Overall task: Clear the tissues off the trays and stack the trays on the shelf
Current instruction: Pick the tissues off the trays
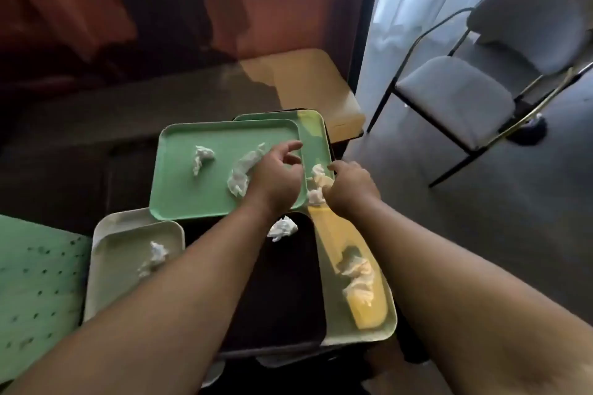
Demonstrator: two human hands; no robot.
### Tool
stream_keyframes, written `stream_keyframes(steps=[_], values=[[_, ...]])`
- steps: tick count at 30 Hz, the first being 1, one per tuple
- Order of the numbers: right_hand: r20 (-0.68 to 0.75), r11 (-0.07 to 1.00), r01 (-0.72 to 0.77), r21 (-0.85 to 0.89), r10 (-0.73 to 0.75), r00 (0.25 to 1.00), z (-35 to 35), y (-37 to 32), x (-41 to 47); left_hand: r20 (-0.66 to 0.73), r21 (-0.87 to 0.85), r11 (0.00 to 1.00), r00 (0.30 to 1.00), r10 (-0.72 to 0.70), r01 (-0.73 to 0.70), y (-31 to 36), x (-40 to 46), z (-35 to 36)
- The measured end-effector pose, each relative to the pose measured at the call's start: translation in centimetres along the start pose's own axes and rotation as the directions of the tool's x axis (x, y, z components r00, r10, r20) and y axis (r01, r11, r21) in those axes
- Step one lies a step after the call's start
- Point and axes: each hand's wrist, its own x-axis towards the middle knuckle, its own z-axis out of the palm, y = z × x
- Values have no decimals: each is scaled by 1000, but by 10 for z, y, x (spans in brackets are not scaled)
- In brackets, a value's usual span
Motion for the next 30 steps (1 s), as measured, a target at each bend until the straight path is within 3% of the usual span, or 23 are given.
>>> stream_keyframes(steps=[5,10,13,16,19,21,23,25,27,30], values=[[92,973,90,-214,-72,993,16,3,10,36,23,997,997,-75,74,-22,2,9],[-58,970,170,-171,-182,982,18,9,18,8,9,996,996,-91,91,-32,2,4],[-114,990,125,70,-117,987,13,6,12,-13,0,996,996,-93,93,-34,-1,-1],[-176,896,112,429,-38,984,1,-16,-4,-10,-108,986,992,-127,125,-28,-7,-7],[24,712,85,697,-141,990,-2,-55,-25,68,-396,877,961,-268,272,-19,-9,-10],[153,570,26,821,-263,953,1,-78,-30,-53,-415,874,952,-302,254,-16,-5,-15],[179,527,2,850,-293,939,6,-93,-24,-212,-360,909,930,-299,210,-21,2,-28],[111,601,39,798,-210,971,13,-103,-13,-288,-401,896,902,-322,192,-26,4,-43],[-1,789,137,599,-170,985,23,-110,0,-360,-444,881,868,-343,164,-33,2,-59],[-21,906,269,326,-277,961,35,-123,15,-358,-515,847,864,-353,133,-41,-8,-79]])
